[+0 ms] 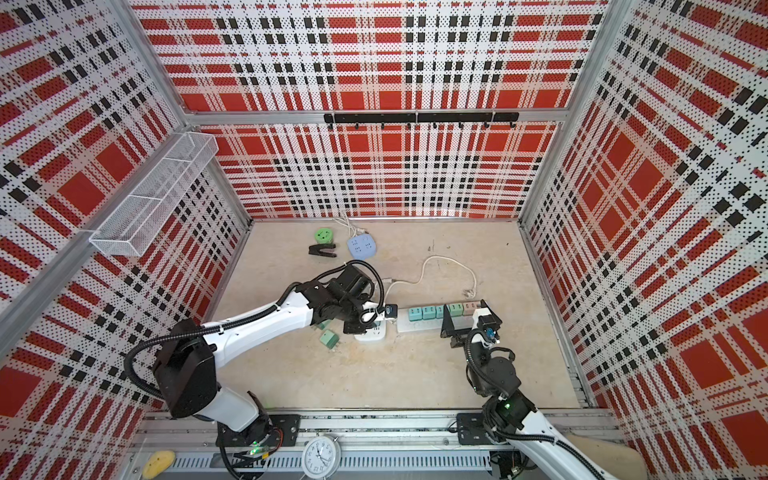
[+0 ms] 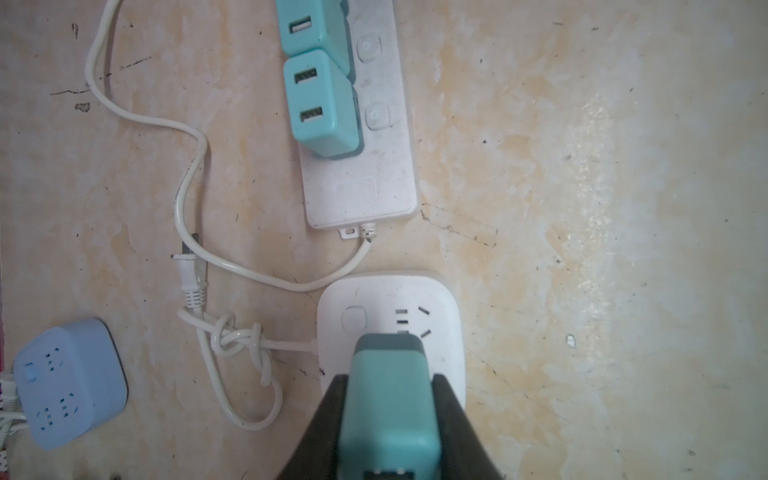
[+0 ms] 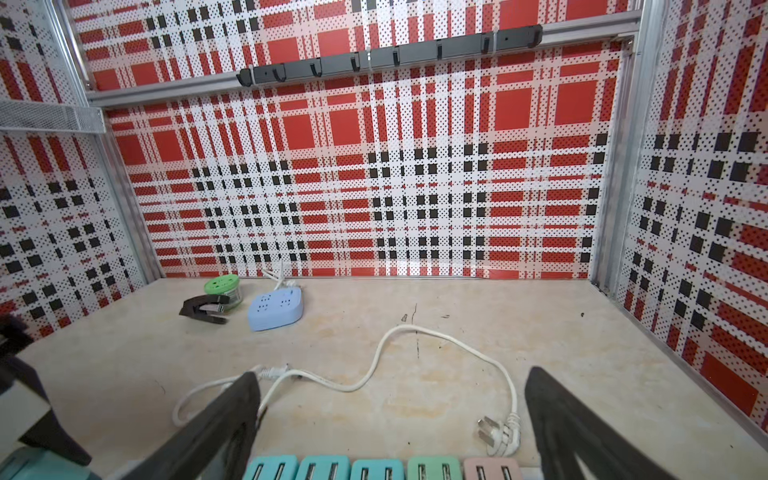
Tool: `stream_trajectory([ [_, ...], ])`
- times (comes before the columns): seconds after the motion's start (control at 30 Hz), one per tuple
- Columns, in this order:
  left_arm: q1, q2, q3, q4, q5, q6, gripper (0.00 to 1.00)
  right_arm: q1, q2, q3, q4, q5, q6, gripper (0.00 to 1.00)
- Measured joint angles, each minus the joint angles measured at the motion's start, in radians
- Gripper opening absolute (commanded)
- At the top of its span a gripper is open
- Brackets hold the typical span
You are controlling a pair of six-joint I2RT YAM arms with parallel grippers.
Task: Insert the plug
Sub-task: 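Lower the teal charger with the left gripper into the white power cube socket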
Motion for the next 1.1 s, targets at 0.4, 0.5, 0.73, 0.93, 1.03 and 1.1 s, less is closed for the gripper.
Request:
stream_trajectory([
  [0.4,-0.029,0.024,-0.009,0.001,-0.005,0.010,0.00,-0.011,0.165,0.000,0.003,0.007,0.014,1.00],
  [0.5,-0.029,0.026,-0.010,0.001,-0.006,0.010,0.00,-0.011,0.188,0.000,0.009,0.007,0.018,1.00],
  [0.73,-0.037,0.052,-0.010,0.001,-0.007,0.010,0.00,-0.020,0.195,0.000,0.021,0.005,0.029,1.00],
  [0.93,-0.038,0.071,-0.010,0.000,-0.008,0.010,0.00,-0.023,0.196,0.000,0.022,-0.001,0.032,1.00],
  [1.03,-0.039,0.084,-0.010,-0.002,-0.009,0.010,0.00,-0.024,0.208,0.000,0.024,-0.005,0.033,1.00],
  [1.1,-0.039,0.093,-0.010,-0.003,-0.010,0.010,0.00,-0.027,0.218,0.000,0.023,-0.006,0.033,1.00],
])
